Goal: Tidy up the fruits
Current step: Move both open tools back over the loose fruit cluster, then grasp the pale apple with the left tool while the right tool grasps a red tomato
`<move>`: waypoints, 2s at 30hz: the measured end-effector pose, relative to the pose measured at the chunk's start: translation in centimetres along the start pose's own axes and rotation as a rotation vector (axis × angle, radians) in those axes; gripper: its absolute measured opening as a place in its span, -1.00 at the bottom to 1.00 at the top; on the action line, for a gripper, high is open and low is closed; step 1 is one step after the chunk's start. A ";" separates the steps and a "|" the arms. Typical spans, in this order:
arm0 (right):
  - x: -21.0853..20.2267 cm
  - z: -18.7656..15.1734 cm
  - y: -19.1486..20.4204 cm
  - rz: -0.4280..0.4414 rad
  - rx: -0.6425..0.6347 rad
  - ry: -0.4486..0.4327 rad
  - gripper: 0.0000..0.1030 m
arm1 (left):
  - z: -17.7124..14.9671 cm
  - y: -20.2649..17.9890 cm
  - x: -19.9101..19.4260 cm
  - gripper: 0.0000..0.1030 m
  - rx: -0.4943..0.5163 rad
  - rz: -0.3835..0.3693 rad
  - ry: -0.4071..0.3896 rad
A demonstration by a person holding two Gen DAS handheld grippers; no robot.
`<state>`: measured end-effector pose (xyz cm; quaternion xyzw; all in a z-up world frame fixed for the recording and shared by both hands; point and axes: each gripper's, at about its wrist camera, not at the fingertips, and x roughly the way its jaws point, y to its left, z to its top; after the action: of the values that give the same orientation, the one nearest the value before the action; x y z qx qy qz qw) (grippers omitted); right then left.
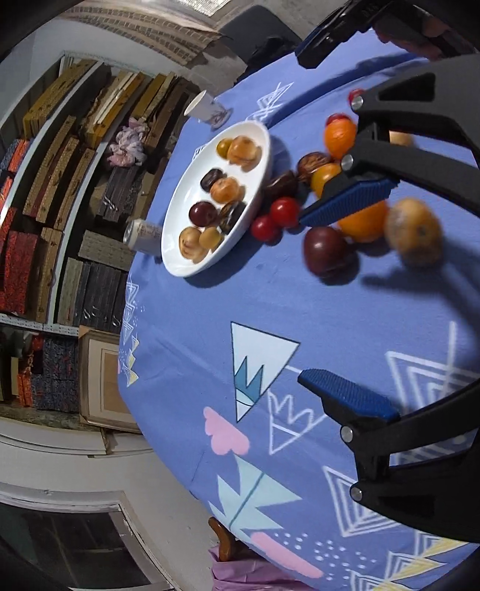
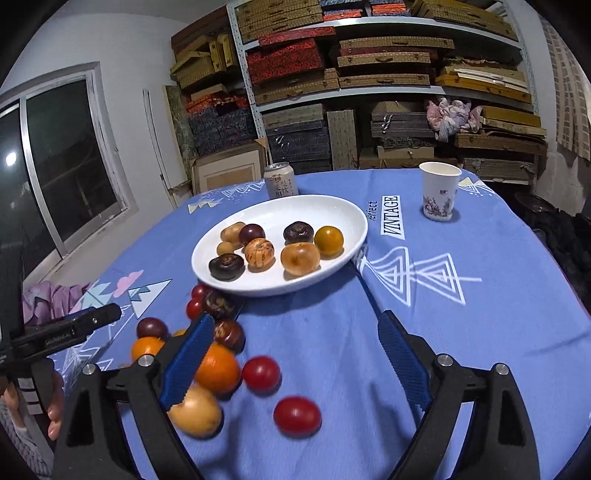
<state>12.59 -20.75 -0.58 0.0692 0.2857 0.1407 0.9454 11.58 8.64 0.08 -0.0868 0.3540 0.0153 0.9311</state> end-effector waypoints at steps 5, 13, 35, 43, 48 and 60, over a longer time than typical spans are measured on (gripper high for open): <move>-2.1 -1.1 -1.6 -0.012 0.094 -0.055 0.93 | -3.2 -2.0 -1.8 0.66 0.154 0.056 -0.006; -1.4 -1.1 -2.1 0.016 0.129 -0.021 0.93 | -4.3 -2.9 -2.1 0.76 0.227 0.032 0.010; -0.2 -4.0 1.7 -0.105 -0.089 0.137 0.93 | -5.5 -4.9 1.0 0.76 0.328 0.067 0.170; 0.4 -4.1 2.2 -0.113 -0.120 0.165 0.93 | -5.0 -4.2 1.3 0.38 0.277 0.002 0.185; 0.5 -4.2 2.4 -0.108 -0.131 0.172 0.93 | -5.1 -4.8 1.3 0.17 0.302 -0.013 0.187; 1.7 -4.3 2.2 -0.033 -0.115 0.231 0.39 | -5.2 -4.9 1.3 0.17 0.310 -0.017 0.185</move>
<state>11.05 -17.88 -4.54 -0.0066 0.3852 0.1481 0.9108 9.61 2.84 -3.84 0.0539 0.4354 -0.0555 0.8969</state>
